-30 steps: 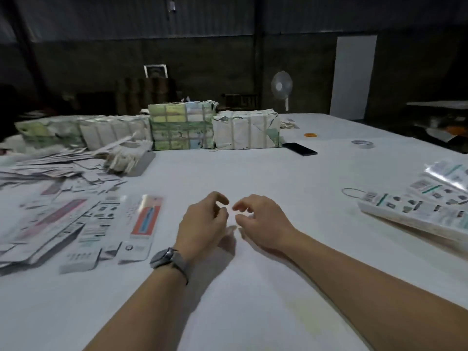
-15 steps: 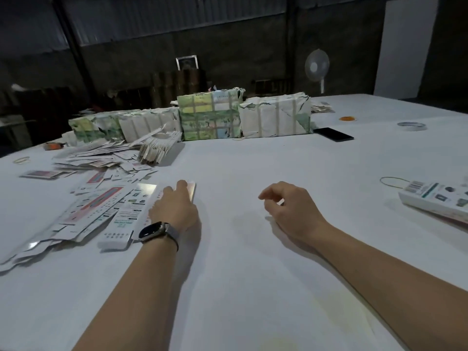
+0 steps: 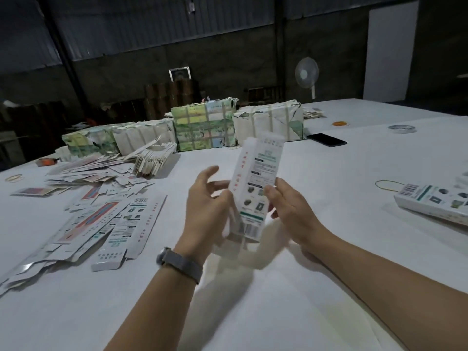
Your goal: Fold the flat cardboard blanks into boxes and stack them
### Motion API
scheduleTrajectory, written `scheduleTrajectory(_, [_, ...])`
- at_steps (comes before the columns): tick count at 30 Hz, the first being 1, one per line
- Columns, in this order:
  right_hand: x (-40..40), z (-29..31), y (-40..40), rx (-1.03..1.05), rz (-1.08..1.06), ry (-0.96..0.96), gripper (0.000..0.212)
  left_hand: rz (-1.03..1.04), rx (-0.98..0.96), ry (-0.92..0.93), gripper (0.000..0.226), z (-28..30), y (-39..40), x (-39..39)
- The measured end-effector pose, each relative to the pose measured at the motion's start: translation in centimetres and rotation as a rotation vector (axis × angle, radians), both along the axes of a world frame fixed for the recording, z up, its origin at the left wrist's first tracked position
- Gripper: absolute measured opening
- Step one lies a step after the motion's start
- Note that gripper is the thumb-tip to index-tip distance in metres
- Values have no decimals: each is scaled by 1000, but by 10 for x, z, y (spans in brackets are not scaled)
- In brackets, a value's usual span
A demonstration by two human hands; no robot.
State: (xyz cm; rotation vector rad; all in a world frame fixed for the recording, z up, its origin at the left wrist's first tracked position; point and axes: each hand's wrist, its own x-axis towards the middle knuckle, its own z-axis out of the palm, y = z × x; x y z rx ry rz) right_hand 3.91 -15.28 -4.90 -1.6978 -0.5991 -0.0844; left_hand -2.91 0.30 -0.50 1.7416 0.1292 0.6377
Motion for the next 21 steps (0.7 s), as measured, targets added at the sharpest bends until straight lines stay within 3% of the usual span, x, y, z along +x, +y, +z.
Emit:
scheduleTrajectory(2, [-2,1,0,96,-2,45,22,-67,-112,61,45,-8,-10,2])
scheduleTrajectory(8, [-9,1,2,91,115,71,36,-338,-366,164,23,-24,-34,0])
scheduleTrajectory(10, [-9,0,2,81,127,87,39,-450,-530,225,31,-22,-31,-3])
scheduleTrajectory(13, [-8,-2,1,-24,56,18,40,-583,-719,265,64,-19,-26,-3])
scheduleTrajectory(21, [-11,-3,7,-148,-61,-117,57,-499,-606,236,54,-23,-28,1])
